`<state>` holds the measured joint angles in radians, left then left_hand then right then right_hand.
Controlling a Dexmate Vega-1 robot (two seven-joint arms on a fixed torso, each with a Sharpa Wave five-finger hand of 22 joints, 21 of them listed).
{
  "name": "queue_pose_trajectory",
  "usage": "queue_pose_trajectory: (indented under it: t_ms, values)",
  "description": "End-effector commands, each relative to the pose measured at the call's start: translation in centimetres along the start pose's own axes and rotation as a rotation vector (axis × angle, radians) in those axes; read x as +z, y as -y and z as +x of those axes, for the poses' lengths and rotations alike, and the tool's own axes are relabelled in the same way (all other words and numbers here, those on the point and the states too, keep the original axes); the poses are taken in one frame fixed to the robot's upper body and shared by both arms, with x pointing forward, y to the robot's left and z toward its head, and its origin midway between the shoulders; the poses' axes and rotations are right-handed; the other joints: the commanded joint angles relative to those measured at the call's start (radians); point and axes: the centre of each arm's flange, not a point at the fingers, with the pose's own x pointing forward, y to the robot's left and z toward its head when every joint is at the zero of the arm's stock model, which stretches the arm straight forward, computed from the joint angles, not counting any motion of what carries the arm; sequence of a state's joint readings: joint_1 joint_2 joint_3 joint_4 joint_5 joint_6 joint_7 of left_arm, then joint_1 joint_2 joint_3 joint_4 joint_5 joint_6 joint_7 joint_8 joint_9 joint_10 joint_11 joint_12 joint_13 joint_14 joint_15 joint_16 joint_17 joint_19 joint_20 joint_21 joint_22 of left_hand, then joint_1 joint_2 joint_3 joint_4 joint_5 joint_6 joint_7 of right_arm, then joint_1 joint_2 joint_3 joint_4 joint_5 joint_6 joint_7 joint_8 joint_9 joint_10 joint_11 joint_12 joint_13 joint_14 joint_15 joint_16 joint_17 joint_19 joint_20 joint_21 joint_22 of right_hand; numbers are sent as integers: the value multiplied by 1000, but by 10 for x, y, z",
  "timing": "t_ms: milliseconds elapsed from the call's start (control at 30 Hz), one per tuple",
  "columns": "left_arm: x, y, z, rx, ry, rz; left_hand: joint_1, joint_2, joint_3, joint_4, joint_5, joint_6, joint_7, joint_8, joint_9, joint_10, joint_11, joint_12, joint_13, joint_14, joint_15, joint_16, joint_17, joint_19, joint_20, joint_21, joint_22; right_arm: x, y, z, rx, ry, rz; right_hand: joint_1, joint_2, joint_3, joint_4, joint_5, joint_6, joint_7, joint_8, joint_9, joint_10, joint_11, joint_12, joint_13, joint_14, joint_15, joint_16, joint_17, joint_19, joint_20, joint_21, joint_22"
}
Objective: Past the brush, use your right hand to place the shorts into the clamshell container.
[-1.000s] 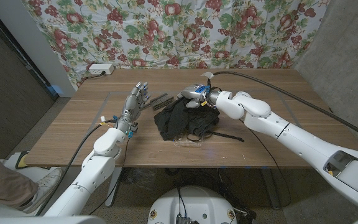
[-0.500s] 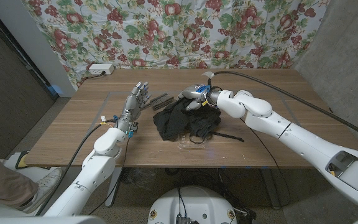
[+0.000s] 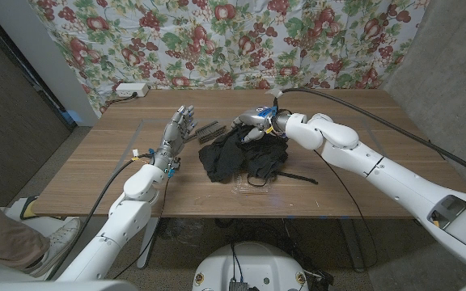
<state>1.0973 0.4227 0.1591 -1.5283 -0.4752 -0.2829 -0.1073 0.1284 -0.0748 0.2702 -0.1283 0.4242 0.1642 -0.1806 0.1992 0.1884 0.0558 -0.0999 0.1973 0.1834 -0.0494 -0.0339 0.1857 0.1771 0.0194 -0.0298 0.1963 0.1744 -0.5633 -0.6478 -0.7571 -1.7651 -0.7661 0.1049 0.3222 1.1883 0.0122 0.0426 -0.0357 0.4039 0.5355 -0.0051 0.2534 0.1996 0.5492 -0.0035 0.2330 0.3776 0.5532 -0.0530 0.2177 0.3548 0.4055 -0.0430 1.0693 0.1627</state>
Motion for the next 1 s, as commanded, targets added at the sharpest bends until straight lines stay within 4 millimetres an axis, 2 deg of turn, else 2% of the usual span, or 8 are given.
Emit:
queue_pose_trajectory:
  t_ms: [33, 167, 200, 500, 633, 667, 933, 1000]
  values:
    - [0, 1, 4, -8, 3, 1, 1, 7, -5, 0, -2, 5, 0, 1, 2, 5, 0, 6, 5, -11, -71, 2, 3, 4, -48, -1, 3, -3, 4, -5, -12, 12, 7, -41, -4, -16, 15, 11, -19, 3, -15, 2, -15, 5, -11, -13, -26, -87, -11, -6, 10, -97, -17, -1]
    - [1, 1, 4, -9, 2, 5, 1, 8, -5, 0, -2, 6, 1, 2, 2, 8, -2, 7, 5, -12, -71, 2, 3, 4, -49, -1, 3, -3, 4, -7, -29, 12, 18, -63, -3, -22, 26, 14, -22, 4, -19, 2, -17, 6, -13, -19, -31, -83, -11, -9, 10, -96, -26, -1]
    - [1, 1, 3, -10, 2, 6, 1, 8, -5, 0, -2, 6, 1, 2, 2, 8, -1, 7, 5, -12, -72, 2, 3, 4, -49, -1, 3, -4, 4, -8, -30, 13, 23, -94, 12, -26, 46, 18, -22, 4, -23, 2, -16, 5, -14, -26, -32, -84, -8, -12, 10, -94, -38, 0]
    - [1, 2, 3, -11, 2, 5, 2, 8, -6, 0, -2, 7, 3, 2, 2, 6, 1, 6, 5, -13, -72, 2, 3, 4, -48, -1, 3, -5, 3, -11, -43, 0, 24, -143, 25, -38, 74, 25, -21, 9, -30, 2, -10, 12, -14, -40, -34, -72, -5, -18, 5, -88, -60, 0]
    - [1, 1, 3, -13, 4, 5, 2, 8, -6, 0, -2, 7, 2, 2, 2, 6, 0, 6, 5, -12, -72, 2, 3, 4, -49, -1, 3, -4, 4, -12, -51, -5, 35, -204, 53, -49, 111, 28, -16, 12, -33, 2, -7, 15, -13, -51, -38, -66, -2, -22, 5, -82, -76, 2]
    - [1, 1, 4, -13, 5, 3, 2, 8, -6, 0, -2, 7, 2, 2, 2, 6, 0, 6, 5, -12, -71, 2, 3, 4, -49, -1, 3, -4, 4, -12, -52, -5, 39, -247, 85, -54, 137, 29, -12, 15, -36, 2, -7, 15, -13, -58, -40, -64, 2, -23, 7, -80, -86, 4]
    - [-2, 0, 8, -30, 8, -1, 2, 8, -6, 0, -2, 7, 1, 1, 2, 7, 1, 7, 5, -13, -72, 1, 3, 4, -48, -1, 3, -3, 6, -16, -68, -26, 43, -305, 95, -75, 160, 24, -7, 18, -39, 2, 1, 19, -9, -68, -50, -52, 4, -27, -8, -63, -107, 5]
    - [-1, 0, 8, -29, 12, 0, 2, 8, -7, 0, -2, 7, 0, 1, 2, 8, 1, 7, 5, -13, -72, 2, 3, 4, -49, -1, 3, -3, 7, -18, -77, -30, 49, -338, 102, -86, 175, 21, -6, 20, -41, 2, 1, 22, -9, -73, -53, -48, 4, -30, -11, -59, -115, 5]
